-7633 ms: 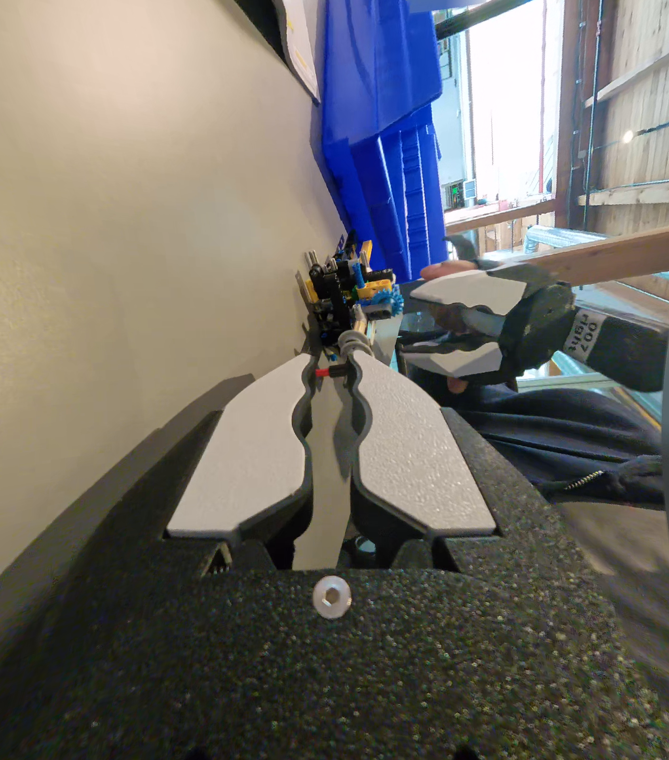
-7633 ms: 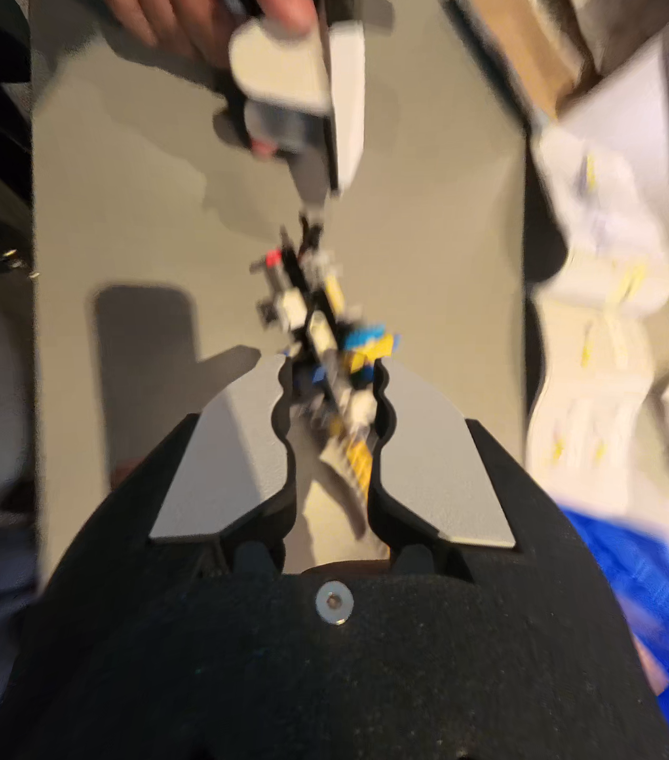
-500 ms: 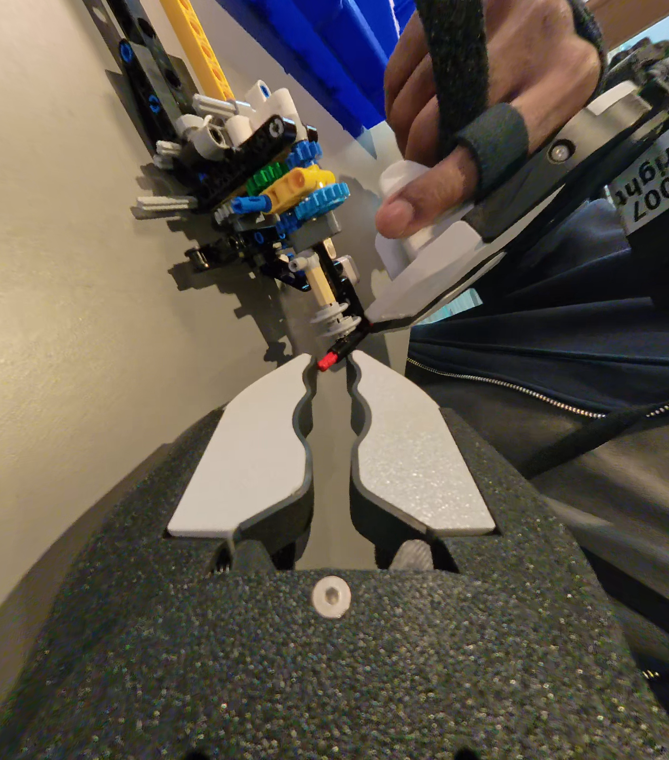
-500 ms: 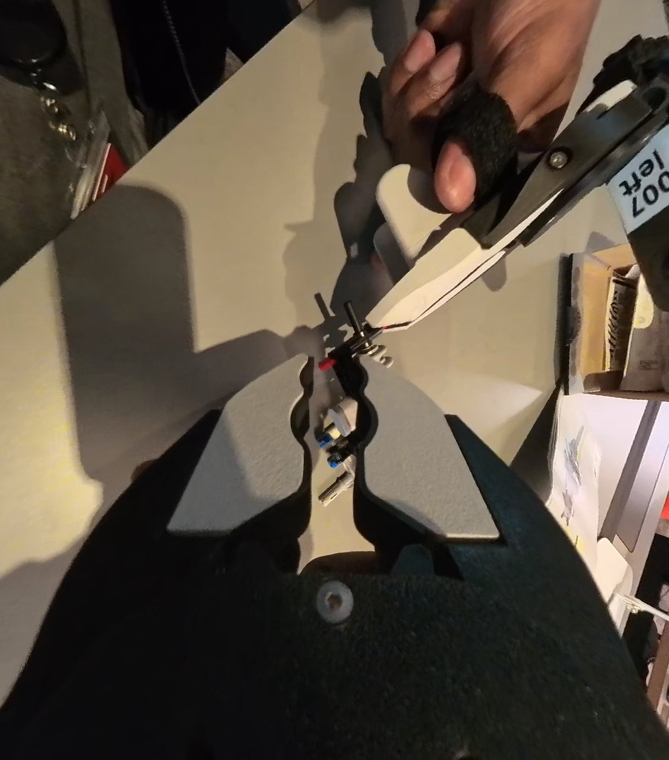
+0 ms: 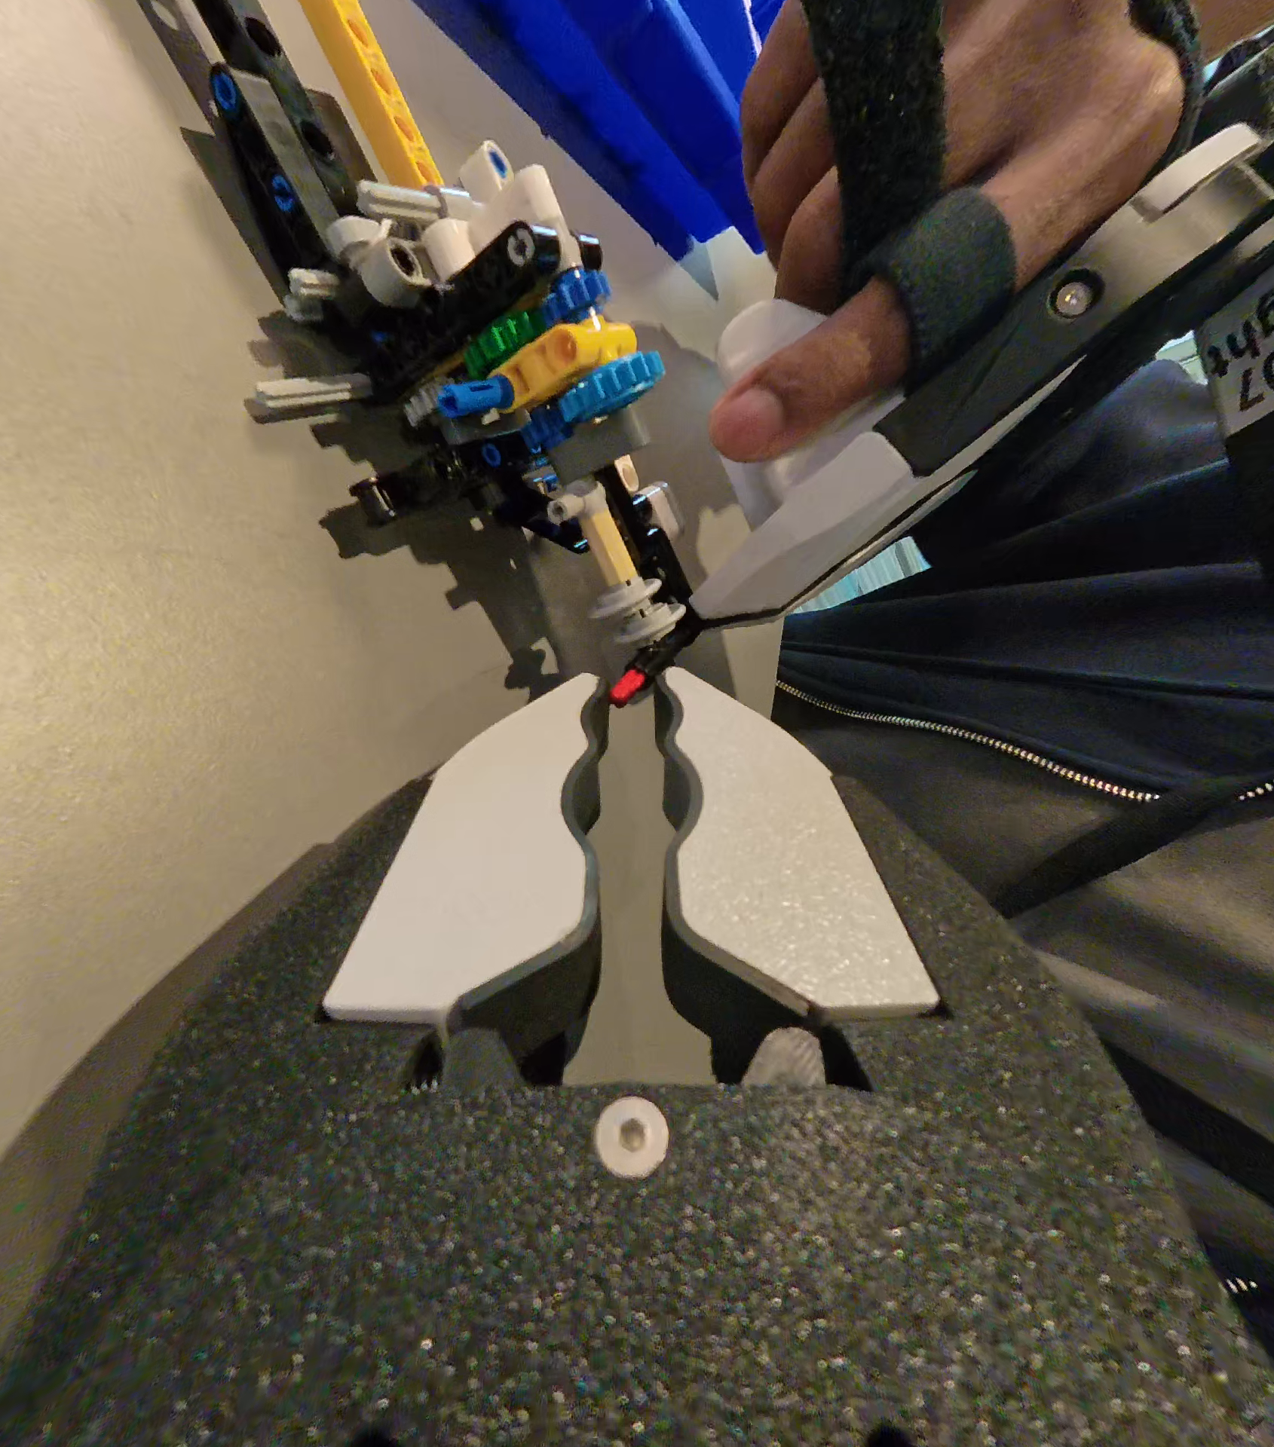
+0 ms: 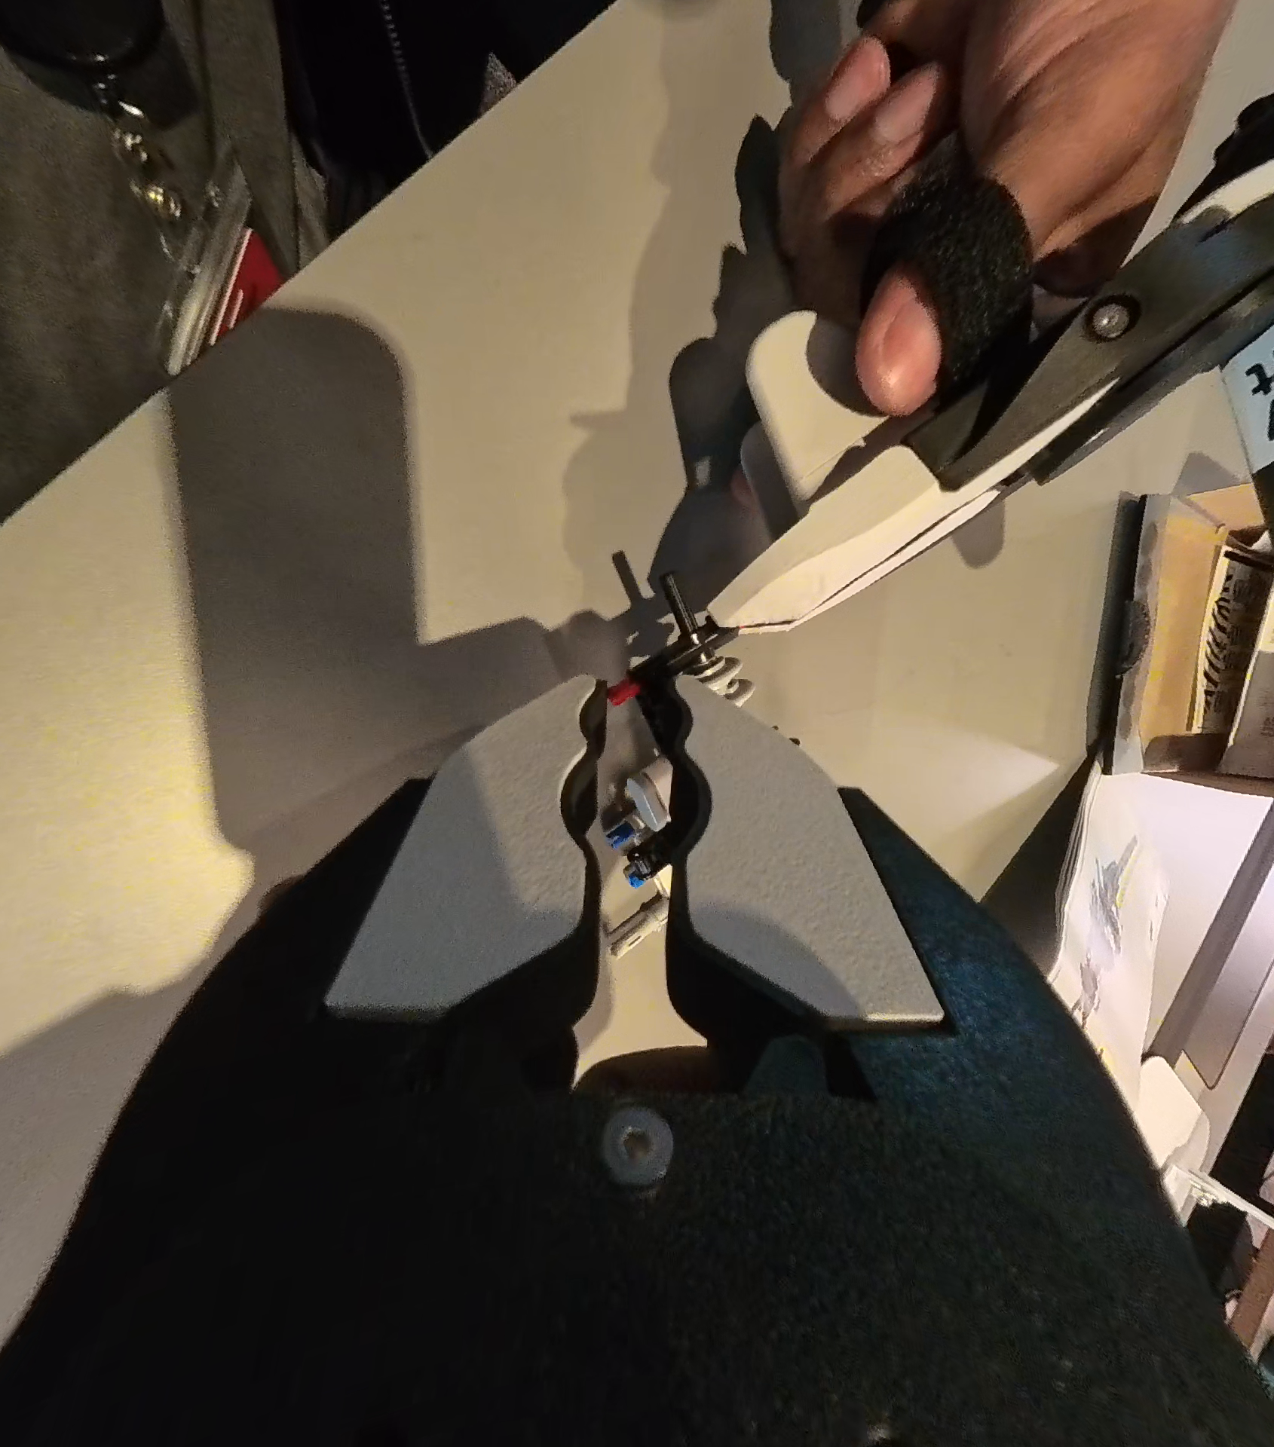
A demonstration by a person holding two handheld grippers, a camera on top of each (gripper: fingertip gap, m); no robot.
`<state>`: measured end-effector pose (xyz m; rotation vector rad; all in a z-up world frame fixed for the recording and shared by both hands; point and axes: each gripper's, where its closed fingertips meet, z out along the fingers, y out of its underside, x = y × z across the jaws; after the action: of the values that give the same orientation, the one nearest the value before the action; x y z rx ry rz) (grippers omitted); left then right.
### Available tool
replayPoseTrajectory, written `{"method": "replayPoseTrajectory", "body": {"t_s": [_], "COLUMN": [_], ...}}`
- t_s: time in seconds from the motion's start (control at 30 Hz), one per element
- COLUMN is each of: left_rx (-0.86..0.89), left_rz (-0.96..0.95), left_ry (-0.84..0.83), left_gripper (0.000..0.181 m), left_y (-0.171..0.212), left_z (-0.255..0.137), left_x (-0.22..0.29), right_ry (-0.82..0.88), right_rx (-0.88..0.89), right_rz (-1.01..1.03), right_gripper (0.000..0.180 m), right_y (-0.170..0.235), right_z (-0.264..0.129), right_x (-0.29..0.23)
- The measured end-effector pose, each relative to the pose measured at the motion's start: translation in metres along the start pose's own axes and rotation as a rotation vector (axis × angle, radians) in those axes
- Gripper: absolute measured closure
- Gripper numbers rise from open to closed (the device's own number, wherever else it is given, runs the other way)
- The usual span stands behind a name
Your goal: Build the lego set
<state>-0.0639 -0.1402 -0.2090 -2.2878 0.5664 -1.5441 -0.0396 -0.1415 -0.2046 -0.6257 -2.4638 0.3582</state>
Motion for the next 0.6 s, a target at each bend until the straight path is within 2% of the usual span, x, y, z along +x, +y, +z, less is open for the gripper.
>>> {"method": "replayPoseTrajectory", "body": {"t_s": [0.6], "left_rx": [-0.002], "left_rz": [0.012], "left_ry": [-0.017], "left_gripper": [0.173], "left_y": [-0.0001], "left_z": [0.0010], "left_x": [-0.0013], "right_ry": [-0.034], "right_rx": [-0.029], "right_rz": [-0.055], "right_gripper": [0.168], "right_y": [0.0033], "right_z": [0.0029], "right_x": [-0.0015]}}
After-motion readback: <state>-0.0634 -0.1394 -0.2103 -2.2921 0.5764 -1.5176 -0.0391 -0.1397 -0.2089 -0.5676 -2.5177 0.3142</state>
